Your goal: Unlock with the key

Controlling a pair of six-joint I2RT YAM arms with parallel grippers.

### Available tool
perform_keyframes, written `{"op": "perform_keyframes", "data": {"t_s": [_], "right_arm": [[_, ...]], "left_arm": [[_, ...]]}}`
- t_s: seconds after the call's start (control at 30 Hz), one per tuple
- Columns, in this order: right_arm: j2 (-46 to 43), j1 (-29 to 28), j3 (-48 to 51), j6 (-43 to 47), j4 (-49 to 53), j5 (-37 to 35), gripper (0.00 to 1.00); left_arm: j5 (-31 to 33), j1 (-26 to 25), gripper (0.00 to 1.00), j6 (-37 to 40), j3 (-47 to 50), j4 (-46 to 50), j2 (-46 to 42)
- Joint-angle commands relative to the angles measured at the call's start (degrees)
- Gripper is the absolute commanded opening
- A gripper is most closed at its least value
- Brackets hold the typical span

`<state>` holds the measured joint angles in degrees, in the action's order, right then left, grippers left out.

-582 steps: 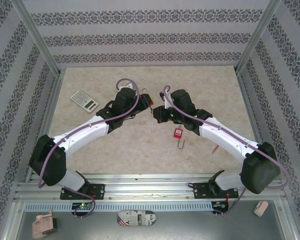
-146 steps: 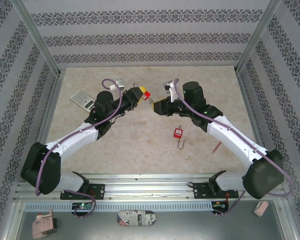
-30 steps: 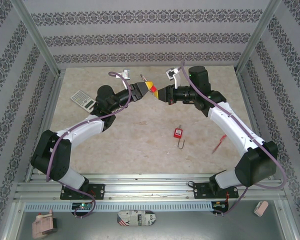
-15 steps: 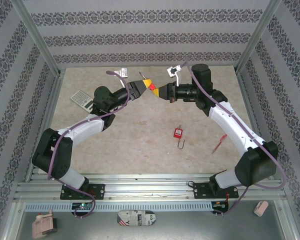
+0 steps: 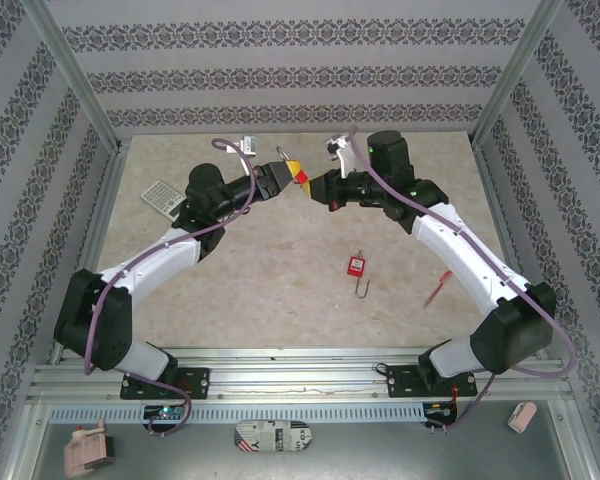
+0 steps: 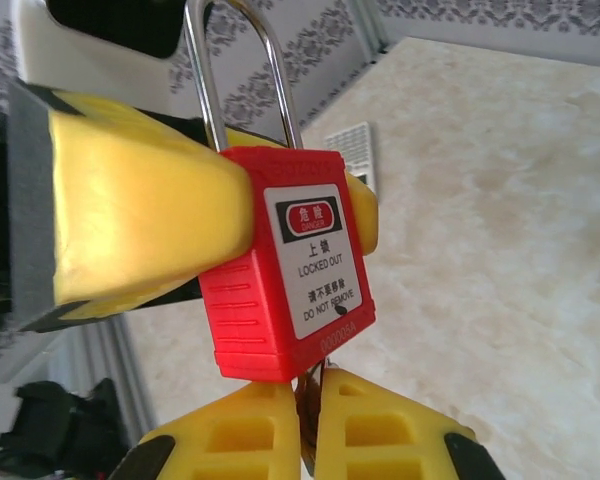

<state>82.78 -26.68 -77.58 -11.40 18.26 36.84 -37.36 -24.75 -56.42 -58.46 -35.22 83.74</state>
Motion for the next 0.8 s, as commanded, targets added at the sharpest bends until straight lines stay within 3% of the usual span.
{"op": "perform_keyframes", "data": {"t_s": [0.0,0.17,0.27,0.33,0.43,0.63,0.77], "right_arm": [[1.70,-4.20,-1.21,4.55,2.14,-10.45,0.00],[2.77,-8.26,-1.87,6.92,3.39,-18.09,0.00],[2.97,-9.41,-1.48,6.42,2.82,-18.31,0.00],[3.08,-9.36,-1.26,5.63,2.48,-16.28,0.02],[2.60,-8.94,-0.44,4.53,1.65,-12.94,0.15],[1.51,-4.05,2.30,-1.78,-3.67,-2.50,0.24],[0.79,-3.30,1.68,-0.89,-1.73,-1.71,0.26]], "left_arm": [[-1.65,-4.25,0.00,4.73,-6.07,14.35,-4.52],[2.16,-4.49,0.00,1.06,-7.45,20.78,-4.57],[4.00,-4.65,0.00,1.49,-7.69,23.00,-5.20],[4.05,-4.60,0.00,1.49,-7.61,22.65,-5.37],[3.20,-4.60,0.00,1.42,-7.94,22.59,-5.19],[3.08,-4.60,0.00,2.47,-7.40,24.14,-5.52],[3.79,-4.60,0.00,3.75,-7.78,26.92,-5.63]]}}
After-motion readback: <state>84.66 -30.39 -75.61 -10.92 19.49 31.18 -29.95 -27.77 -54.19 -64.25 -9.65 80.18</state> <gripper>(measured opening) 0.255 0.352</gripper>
